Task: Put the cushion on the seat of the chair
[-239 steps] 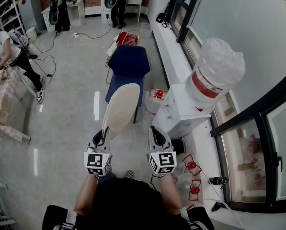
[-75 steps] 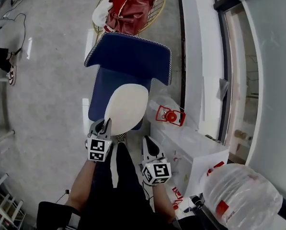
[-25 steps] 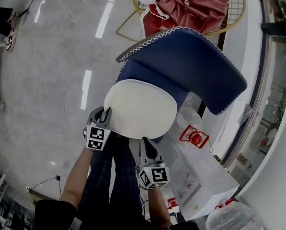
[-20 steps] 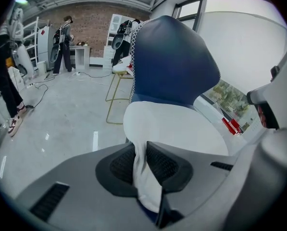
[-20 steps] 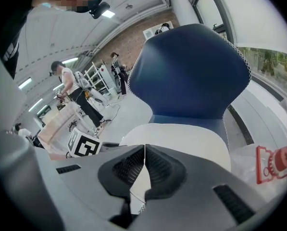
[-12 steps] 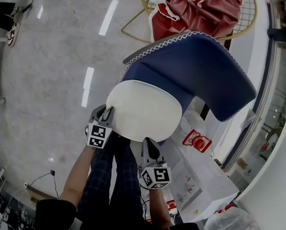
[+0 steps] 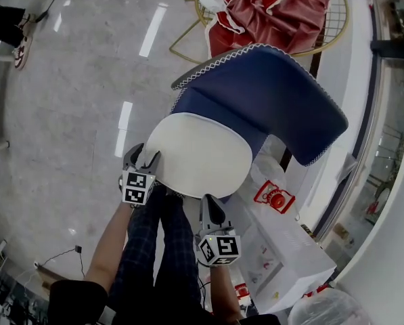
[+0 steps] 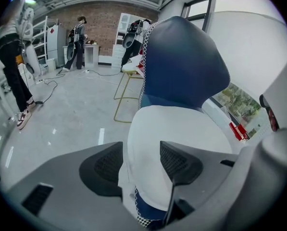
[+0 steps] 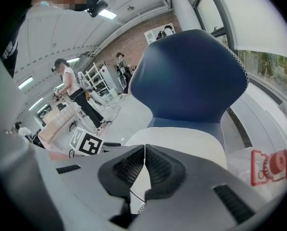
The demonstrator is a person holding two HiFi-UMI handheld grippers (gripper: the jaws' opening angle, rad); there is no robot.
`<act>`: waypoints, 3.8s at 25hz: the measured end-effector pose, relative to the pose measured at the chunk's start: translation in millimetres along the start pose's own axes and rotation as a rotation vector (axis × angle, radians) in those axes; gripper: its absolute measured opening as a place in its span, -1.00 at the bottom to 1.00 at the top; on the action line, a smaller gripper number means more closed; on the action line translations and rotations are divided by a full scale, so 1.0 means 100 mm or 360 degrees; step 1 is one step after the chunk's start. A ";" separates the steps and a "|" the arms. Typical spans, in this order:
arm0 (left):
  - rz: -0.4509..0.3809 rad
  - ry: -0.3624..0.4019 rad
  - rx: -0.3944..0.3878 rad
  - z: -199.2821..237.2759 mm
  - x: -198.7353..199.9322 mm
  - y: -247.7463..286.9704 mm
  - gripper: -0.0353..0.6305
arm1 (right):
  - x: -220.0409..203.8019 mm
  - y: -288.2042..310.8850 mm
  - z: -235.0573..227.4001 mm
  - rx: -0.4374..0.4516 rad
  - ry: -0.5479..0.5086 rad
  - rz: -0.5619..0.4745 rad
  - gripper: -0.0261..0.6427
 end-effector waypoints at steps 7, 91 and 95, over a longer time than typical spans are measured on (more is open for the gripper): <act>-0.0077 0.0022 0.0000 -0.28 0.20 -0.43 -0.20 | 0.08 -0.35 0.05 0.0004 -0.0041 -0.0057 -0.83; -0.1023 0.0655 -0.0470 -3.22 2.21 -5.44 -0.82 | 2.36 -4.25 0.97 -0.0247 -0.0458 -0.1058 -0.83; -0.1025 0.0657 -0.0474 -3.22 2.21 -5.45 -0.82 | 2.34 -4.26 0.98 -0.0250 -0.0469 -0.1044 -0.83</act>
Point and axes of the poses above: the fingertips, and each gripper's own axes: y forward along the fingers, z to its left, x out of its top, the point moved 3 cm from there along -y, backward along the fingers, and after that the axes turned 9 degrees about -y, right-handed, at the moved point
